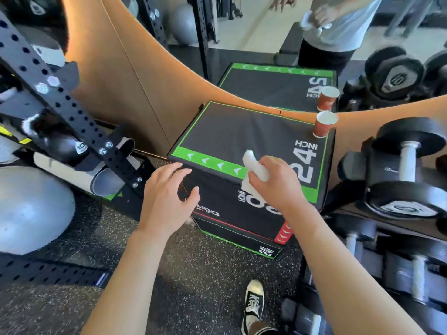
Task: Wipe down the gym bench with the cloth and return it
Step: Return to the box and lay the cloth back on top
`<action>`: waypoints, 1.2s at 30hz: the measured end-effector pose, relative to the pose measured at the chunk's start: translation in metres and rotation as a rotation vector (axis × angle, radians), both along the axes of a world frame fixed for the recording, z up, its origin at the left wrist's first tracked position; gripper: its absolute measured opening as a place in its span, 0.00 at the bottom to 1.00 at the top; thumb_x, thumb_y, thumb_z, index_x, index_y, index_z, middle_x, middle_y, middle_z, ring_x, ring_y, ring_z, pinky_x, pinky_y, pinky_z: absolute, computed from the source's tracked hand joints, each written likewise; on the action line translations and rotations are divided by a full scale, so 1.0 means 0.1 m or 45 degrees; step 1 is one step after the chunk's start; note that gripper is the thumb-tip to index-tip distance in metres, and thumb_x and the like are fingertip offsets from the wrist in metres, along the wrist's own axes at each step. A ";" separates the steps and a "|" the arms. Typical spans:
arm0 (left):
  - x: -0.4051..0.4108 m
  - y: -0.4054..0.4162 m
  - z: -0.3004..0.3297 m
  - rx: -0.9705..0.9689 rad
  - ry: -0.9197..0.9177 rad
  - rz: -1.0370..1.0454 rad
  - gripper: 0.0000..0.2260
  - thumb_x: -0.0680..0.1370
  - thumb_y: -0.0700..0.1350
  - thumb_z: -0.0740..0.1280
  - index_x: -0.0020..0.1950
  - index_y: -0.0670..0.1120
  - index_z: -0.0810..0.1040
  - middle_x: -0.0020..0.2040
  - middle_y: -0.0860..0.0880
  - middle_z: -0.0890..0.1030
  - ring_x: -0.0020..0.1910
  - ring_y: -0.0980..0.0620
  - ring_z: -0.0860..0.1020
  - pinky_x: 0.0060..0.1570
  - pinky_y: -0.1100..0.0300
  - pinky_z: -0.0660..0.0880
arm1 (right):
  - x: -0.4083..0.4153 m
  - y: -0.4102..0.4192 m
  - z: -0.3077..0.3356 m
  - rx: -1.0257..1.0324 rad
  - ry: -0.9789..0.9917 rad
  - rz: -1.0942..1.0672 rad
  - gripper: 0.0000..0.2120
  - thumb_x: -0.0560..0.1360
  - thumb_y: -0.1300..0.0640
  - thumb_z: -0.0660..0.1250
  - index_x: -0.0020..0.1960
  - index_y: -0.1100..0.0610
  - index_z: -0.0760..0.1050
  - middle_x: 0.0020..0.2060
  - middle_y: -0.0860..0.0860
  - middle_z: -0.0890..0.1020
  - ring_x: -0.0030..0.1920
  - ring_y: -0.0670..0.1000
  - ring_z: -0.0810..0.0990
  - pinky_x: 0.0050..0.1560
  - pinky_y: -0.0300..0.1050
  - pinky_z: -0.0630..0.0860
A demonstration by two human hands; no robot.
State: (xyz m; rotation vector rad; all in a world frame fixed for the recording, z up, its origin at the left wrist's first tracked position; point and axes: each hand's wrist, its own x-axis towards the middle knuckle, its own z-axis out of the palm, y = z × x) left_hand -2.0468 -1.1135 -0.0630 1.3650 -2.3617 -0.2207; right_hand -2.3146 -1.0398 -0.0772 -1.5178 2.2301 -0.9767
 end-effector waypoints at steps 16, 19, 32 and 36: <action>-0.60 -1.87 -0.32 0.106 0.035 -0.213 0.22 0.78 0.57 0.65 0.70 0.50 0.79 0.72 0.53 0.74 0.73 0.50 0.69 0.74 0.46 0.67 | -0.49 -1.50 -0.43 0.179 0.028 -0.147 0.10 0.76 0.48 0.69 0.47 0.55 0.74 0.40 0.46 0.77 0.44 0.51 0.73 0.42 0.50 0.71; -0.63 -2.29 -0.47 0.129 0.031 -0.318 0.22 0.78 0.57 0.64 0.70 0.50 0.79 0.72 0.53 0.74 0.73 0.50 0.69 0.74 0.48 0.66 | -0.43 -1.77 -0.58 0.242 0.017 -0.228 0.11 0.77 0.48 0.68 0.45 0.56 0.74 0.39 0.47 0.77 0.44 0.52 0.74 0.43 0.51 0.74; -0.88 -3.18 -1.17 0.272 -0.024 -0.814 0.21 0.77 0.57 0.65 0.65 0.49 0.82 0.68 0.51 0.78 0.69 0.46 0.73 0.68 0.42 0.71 | -0.08 -2.36 -1.26 0.389 0.003 -0.666 0.14 0.78 0.47 0.67 0.42 0.55 0.70 0.39 0.46 0.75 0.45 0.53 0.72 0.40 0.50 0.70; -1.00 -3.14 -1.31 0.315 -0.011 -0.871 0.20 0.77 0.57 0.65 0.65 0.49 0.82 0.68 0.52 0.78 0.69 0.46 0.74 0.67 0.42 0.72 | -0.04 -2.33 -1.46 0.464 0.033 -0.632 0.14 0.77 0.45 0.70 0.51 0.56 0.75 0.47 0.48 0.78 0.52 0.53 0.73 0.45 0.50 0.73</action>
